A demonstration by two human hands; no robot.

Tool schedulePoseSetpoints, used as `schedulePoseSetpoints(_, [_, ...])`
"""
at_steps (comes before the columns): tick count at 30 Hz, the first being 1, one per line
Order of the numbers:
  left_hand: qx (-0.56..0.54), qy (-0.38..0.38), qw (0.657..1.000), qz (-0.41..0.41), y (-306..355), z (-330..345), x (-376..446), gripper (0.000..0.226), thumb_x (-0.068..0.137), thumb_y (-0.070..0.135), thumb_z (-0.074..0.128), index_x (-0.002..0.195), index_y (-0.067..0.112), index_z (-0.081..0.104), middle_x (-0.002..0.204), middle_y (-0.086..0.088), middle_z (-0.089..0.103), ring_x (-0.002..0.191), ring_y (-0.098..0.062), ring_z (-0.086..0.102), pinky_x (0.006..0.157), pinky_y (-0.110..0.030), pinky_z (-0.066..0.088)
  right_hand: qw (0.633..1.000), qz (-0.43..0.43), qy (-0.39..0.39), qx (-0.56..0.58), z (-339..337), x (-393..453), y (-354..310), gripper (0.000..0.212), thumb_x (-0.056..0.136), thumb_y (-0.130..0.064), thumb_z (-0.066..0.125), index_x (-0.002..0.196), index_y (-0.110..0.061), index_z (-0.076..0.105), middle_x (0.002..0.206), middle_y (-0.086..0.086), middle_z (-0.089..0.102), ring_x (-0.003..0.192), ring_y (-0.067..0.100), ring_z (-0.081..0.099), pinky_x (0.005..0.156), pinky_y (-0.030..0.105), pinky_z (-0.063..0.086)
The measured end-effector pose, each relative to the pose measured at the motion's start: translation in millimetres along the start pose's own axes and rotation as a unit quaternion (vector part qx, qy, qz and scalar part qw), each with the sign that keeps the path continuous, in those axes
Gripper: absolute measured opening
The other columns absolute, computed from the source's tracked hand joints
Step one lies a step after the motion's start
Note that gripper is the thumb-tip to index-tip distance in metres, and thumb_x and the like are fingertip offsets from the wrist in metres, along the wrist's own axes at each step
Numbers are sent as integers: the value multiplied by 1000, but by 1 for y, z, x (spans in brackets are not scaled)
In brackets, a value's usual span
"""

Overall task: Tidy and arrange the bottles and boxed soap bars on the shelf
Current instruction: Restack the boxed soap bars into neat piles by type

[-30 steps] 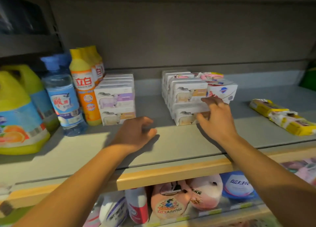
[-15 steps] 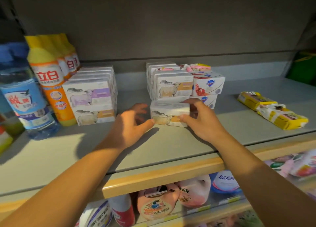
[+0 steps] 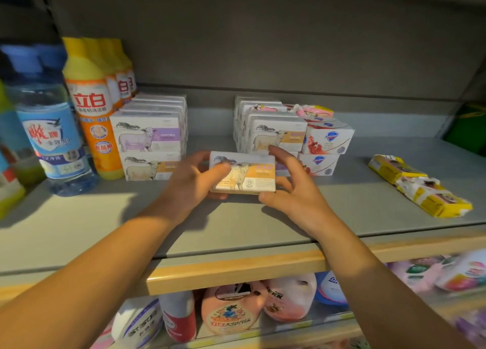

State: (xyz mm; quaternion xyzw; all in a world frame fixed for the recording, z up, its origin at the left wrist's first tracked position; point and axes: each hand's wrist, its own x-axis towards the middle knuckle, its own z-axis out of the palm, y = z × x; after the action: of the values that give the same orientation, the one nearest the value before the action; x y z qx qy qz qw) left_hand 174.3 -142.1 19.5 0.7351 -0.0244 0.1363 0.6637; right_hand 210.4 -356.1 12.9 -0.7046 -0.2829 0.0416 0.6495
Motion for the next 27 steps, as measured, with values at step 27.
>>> schedulePoseSetpoints(27, [-72,30,992,-100,-7,-2,11,64,93,64,46,98,5,71,80,-25,73,45,-24,62,37,-23,48,996,60,61,-8,-1,5,6,17,96,-20,59,106,-10,69,100,13,71,63,19,64,59,29,52])
